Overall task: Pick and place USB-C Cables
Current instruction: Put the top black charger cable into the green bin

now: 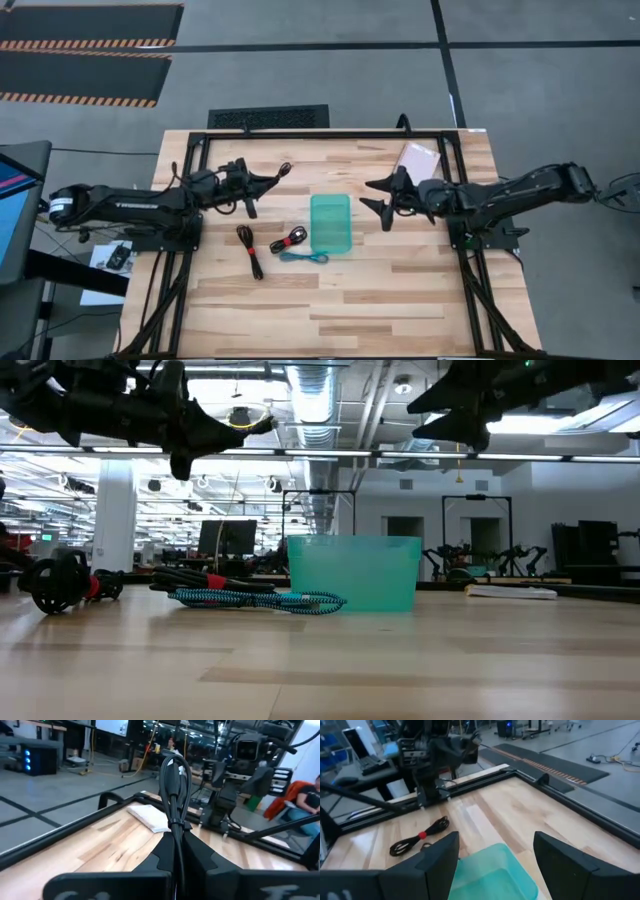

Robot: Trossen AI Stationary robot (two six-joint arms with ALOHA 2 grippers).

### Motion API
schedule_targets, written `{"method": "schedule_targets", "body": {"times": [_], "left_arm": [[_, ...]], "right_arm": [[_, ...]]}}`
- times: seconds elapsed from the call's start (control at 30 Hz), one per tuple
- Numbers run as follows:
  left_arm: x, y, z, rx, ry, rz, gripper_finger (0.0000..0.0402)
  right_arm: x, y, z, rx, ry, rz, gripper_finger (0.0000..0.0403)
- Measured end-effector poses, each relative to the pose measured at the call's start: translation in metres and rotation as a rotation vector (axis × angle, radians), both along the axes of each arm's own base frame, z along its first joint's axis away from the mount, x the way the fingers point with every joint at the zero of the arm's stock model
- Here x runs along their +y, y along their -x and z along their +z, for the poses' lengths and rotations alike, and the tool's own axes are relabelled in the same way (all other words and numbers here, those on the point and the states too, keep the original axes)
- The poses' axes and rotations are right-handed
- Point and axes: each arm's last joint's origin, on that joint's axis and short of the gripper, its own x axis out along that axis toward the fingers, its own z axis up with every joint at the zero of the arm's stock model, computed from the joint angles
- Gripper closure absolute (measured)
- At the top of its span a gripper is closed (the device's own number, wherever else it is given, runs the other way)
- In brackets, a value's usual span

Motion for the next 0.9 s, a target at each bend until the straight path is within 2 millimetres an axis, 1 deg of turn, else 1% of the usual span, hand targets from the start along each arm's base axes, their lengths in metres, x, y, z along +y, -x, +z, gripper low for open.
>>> {"method": "schedule_targets", "body": {"times": [0.2, 0.37, 0.5, 0.7, 0.9], "left_arm": [[-0.006, -0.015, -0.009, -0.014, 0.018, -0.062, 0.0401], [-0.011, -0.027, -0.016, 0.027, 0.027, -0.095, 0.0401], [-0.017, -0.042, -0.014, 0.052, 0.031, -0.123, 0.0401], [-0.02, -0.069, -0.008, 0.138, -0.017, -0.172, 0.0401], [-0.02, -0.092, -0.009, 0.226, -0.054, -0.263, 0.0401]], "right_arm": [[-0.006, 0.0, -0.001, -0.007, -0.015, -0.029, 0.0122], [-0.007, 0.0, -0.001, -0.006, -0.015, -0.034, 0.0122], [-0.007, 0.0, -0.001, -0.005, -0.015, -0.034, 0.0122], [-0.007, 0.0, -0.001, -0.004, -0.014, -0.034, 0.0122], [-0.007, 0.0, -0.001, -0.004, -0.014, -0.034, 0.0122]]}}
